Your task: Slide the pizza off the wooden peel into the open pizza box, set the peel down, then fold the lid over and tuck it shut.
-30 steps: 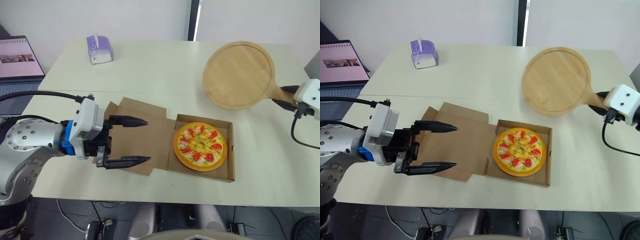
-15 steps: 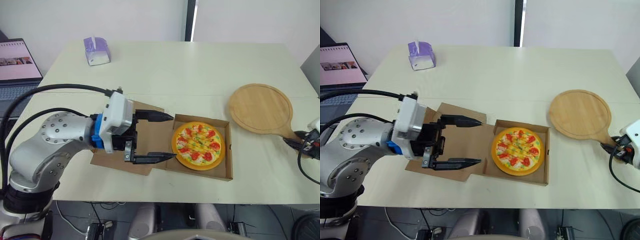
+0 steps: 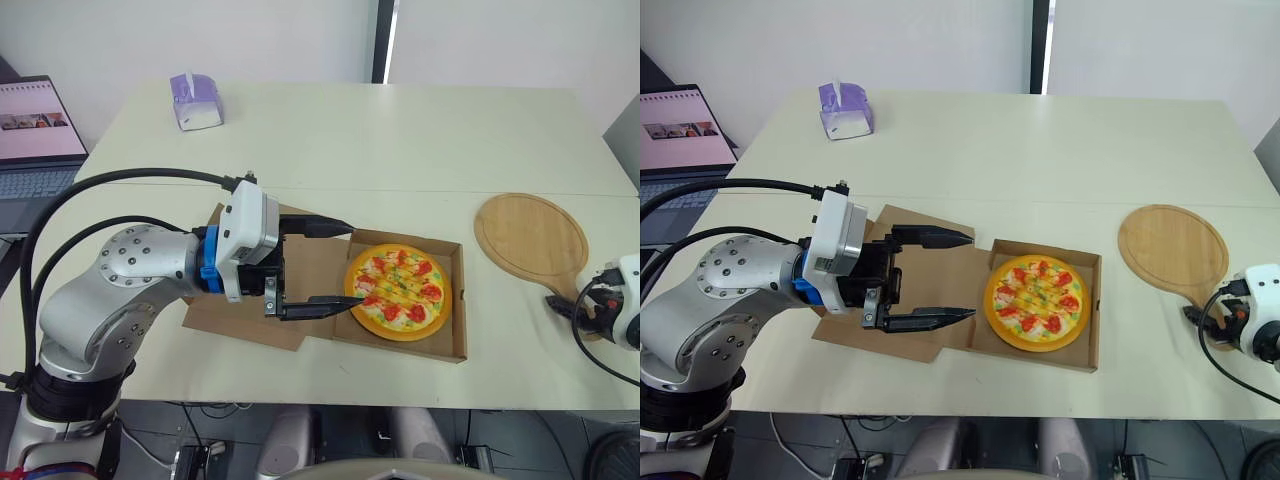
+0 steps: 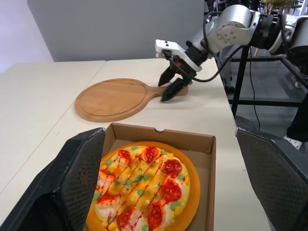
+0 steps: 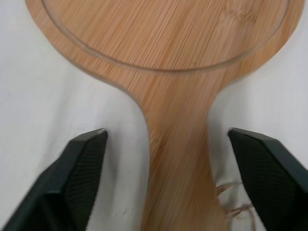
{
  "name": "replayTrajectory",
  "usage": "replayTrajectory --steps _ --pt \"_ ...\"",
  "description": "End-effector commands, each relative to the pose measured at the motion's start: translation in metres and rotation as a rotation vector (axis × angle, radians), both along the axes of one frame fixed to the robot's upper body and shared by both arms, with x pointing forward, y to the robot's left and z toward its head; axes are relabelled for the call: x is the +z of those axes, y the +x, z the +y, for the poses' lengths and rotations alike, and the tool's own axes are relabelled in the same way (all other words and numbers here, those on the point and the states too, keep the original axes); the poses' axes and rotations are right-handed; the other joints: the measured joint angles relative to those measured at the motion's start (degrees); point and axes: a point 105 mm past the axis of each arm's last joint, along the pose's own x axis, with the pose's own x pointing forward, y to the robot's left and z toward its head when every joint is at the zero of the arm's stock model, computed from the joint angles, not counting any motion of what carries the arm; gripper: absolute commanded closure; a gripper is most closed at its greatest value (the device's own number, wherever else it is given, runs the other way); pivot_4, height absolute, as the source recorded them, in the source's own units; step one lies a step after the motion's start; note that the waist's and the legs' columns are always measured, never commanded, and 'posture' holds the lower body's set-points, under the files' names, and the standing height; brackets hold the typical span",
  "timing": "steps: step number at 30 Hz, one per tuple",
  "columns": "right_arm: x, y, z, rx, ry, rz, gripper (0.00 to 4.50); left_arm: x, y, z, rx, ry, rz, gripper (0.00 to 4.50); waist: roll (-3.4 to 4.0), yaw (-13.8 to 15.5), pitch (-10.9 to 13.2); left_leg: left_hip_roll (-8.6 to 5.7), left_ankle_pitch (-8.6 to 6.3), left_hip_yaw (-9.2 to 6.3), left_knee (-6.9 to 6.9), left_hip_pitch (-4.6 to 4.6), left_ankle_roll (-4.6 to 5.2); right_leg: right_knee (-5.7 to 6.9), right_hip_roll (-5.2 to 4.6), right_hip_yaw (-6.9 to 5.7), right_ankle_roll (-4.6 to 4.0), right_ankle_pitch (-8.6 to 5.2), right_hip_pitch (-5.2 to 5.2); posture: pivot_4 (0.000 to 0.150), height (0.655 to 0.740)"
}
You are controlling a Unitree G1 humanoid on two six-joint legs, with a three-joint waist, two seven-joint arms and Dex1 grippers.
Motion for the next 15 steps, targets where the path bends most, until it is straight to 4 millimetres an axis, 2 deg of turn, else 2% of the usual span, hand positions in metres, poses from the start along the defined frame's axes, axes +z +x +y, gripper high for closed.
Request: replayTrajectory --steps 1,3,5,8,11,12,15 --pt "0.04 0.005 -0.006 0.062 -0.115 -0.132 0.03 0.006 -0.001 0.001 0.008 -0.032 -0.027 0.0 0.0 0.0 0.0 -0.01 0.0 0.01 0.0 0.01 0.0 0.0 0.0 0.01 0.01 0.0 0.01 0.15 0.7251" --pt "0.059 0.012 0.003 0.154 -0.162 -0.217 0.03 0.008 0.002 0.005 0.044 -0.055 -0.026 0.0 0.0 -0.1 0.0 -0.01 -0.01 0.04 0.01 0.02 0.01 -0.01 0.01 0.02 0.03 0.0 0.02 0.15 0.7251" --pt "0.072 0.018 0.022 0.273 -0.175 -0.273 0.03 0.008 0.008 0.012 0.114 -0.082 -0.036 0.0 0.0 -0.4 0.0 0.03 -0.02 0.08 0.0 0.07 0.04 0.0 0.06 0.07 0.04 -0.01 0.04 0.15 0.7251" --pt "0.092 0.034 0.065 0.479 -0.149 -0.37 0.03 0.009 0.02 0.031 0.331 -0.179 -0.032 0.0 0.0 -1.0 0.0 0.11 -0.02 0.12 -0.02 0.1 0.03 0.03 0.15 0.12 0.03 -0.01 0.04 0.15 0.7251" --pt "0.106 0.048 0.104 0.657 -0.148 -0.468 0.03 0.0 0.018 0.053 0.505 -0.24 0.023 0.0 -0.03 -1.5 0.0 0.17 -0.01 0.03 -0.02 0.13 0.02 0.03 0.17 0.05 0.02 0.0 0.03 0.15 0.7251" --pt "0.109 0.051 0.112 0.694 -0.144 -0.492 0.03 -0.003 0.017 0.058 0.538 -0.251 0.039 0.0 -0.06 -1.3 0.0 0.18 0.0 0.03 -0.02 0.13 0.0 0.03 0.16 0.07 0.01 0.01 0.01 0.15 0.7251" --pt "0.12 0.051 0.173 0.991 -0.084 -0.592 0.03 -0.025 -0.001 0.083 0.709 -0.344 0.174 0.0 -0.09 -1.2 0.0 0.15 0.0 -0.01 -0.02 0.09 -0.02 -0.02 0.08 0.02 0.0 0.01 -0.01 0.15 0.7251"
